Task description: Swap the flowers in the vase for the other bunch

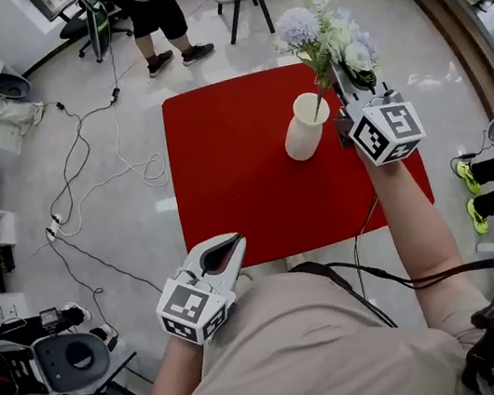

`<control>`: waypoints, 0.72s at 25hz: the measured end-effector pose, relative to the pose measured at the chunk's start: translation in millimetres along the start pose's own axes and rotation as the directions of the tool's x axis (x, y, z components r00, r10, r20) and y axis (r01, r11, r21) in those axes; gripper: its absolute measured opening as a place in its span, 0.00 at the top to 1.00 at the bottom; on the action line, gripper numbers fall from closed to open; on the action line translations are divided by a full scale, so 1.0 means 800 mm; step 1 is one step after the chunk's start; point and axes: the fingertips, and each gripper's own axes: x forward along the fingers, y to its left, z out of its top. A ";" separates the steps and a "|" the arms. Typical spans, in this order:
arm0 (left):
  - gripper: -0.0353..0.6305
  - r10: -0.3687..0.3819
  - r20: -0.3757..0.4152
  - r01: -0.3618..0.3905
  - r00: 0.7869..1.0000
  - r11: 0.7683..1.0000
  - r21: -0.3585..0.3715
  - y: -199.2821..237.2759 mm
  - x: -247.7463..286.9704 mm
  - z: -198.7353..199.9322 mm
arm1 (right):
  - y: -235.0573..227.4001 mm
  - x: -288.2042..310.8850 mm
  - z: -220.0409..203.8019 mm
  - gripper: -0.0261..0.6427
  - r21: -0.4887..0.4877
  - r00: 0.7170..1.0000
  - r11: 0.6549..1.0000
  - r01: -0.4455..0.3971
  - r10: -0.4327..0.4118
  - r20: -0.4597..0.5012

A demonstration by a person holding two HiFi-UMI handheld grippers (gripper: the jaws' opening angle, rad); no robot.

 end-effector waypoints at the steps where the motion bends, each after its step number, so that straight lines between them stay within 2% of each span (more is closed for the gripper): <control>1: 0.94 0.001 -0.002 -0.001 1.000 1.000 0.002 0.000 0.000 0.000 | 0.000 -0.001 -0.005 0.87 0.005 1.000 1.000 0.000 0.000 -0.004; 18: 0.94 0.010 -0.025 -0.010 1.000 1.000 -0.005 0.006 -0.006 -0.006 | 0.013 -0.011 -0.078 0.83 0.033 0.996 0.999 0.011 -0.008 -0.085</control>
